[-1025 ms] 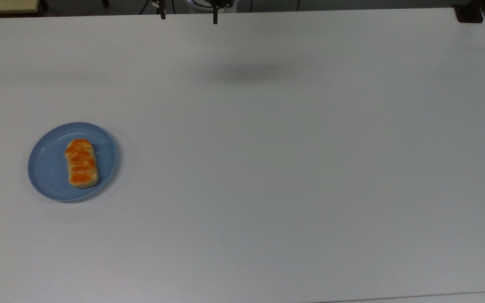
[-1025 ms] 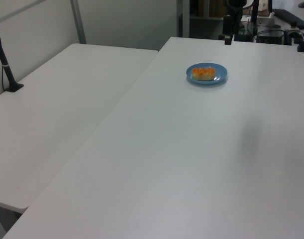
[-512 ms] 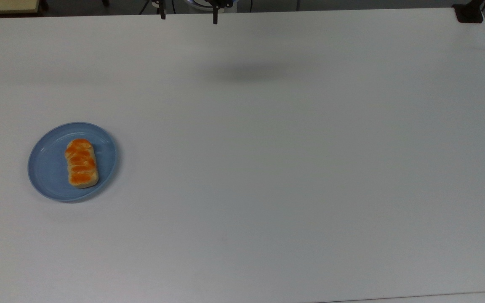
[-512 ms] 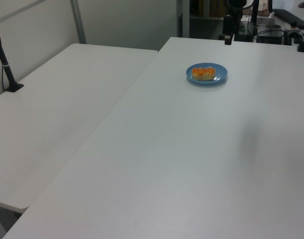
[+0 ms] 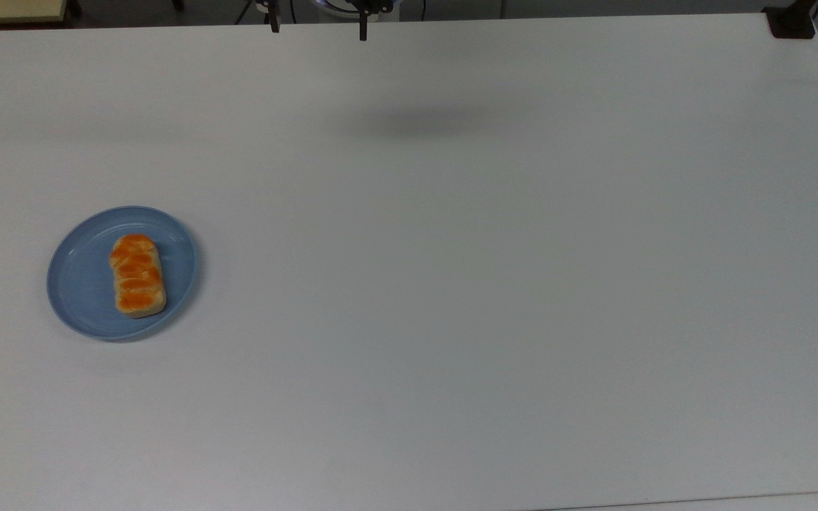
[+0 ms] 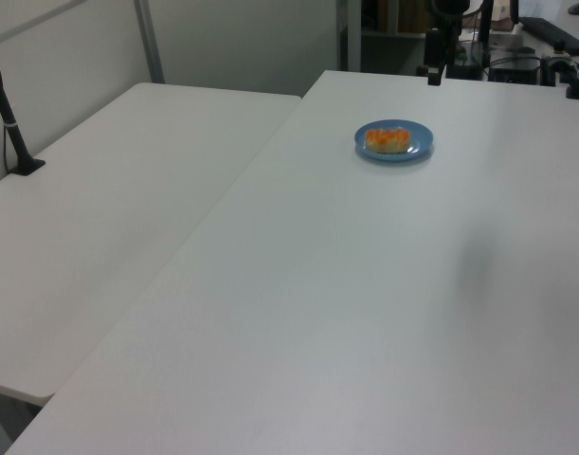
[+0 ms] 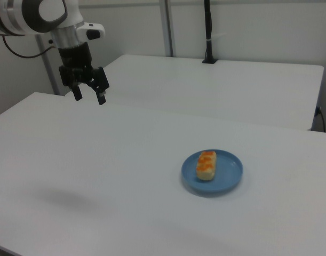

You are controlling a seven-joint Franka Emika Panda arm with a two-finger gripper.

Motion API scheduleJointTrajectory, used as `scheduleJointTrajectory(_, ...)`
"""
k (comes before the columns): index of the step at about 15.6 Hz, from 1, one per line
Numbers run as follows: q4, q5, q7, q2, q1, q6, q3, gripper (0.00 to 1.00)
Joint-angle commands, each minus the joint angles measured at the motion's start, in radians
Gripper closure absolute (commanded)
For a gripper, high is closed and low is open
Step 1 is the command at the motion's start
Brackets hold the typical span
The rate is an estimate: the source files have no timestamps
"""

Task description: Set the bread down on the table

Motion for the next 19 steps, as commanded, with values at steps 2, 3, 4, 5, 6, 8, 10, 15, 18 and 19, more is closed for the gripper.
scheduleJointTrajectory(2, -0.001, 0.025, -0.035, 0.010, 0.000, -0.003, -0.006, 0.00)
scheduleJointTrajectory(3, 0.004, 0.026, -0.055, 0.015, -0.001, -0.003, -0.009, 0.00)
scheduleJointTrajectory(4, 0.004, 0.026, -0.073, 0.023, -0.011, 0.001, -0.011, 0.00)
scheduleJointTrajectory(5, 0.005, 0.026, -0.090, 0.032, -0.029, 0.003, -0.011, 0.00)
scheduleJointTrajectory(6, 0.011, 0.026, -0.107, 0.041, -0.041, 0.005, -0.011, 0.00)
scheduleJointTrajectory(8, 0.030, 0.028, -0.144, 0.069, -0.064, 0.005, -0.011, 0.00)
scheduleJointTrajectory(10, 0.046, 0.028, -0.194, 0.113, -0.101, 0.050, -0.011, 0.00)
scheduleJointTrajectory(15, 0.047, 0.028, -0.295, 0.237, -0.217, 0.243, -0.011, 0.00)
scheduleJointTrajectory(18, 0.072, 0.025, -0.360, 0.332, -0.294, 0.333, -0.012, 0.00)
scheduleJointTrajectory(19, 0.106, 0.022, -0.375, 0.377, -0.304, 0.347, -0.014, 0.00)
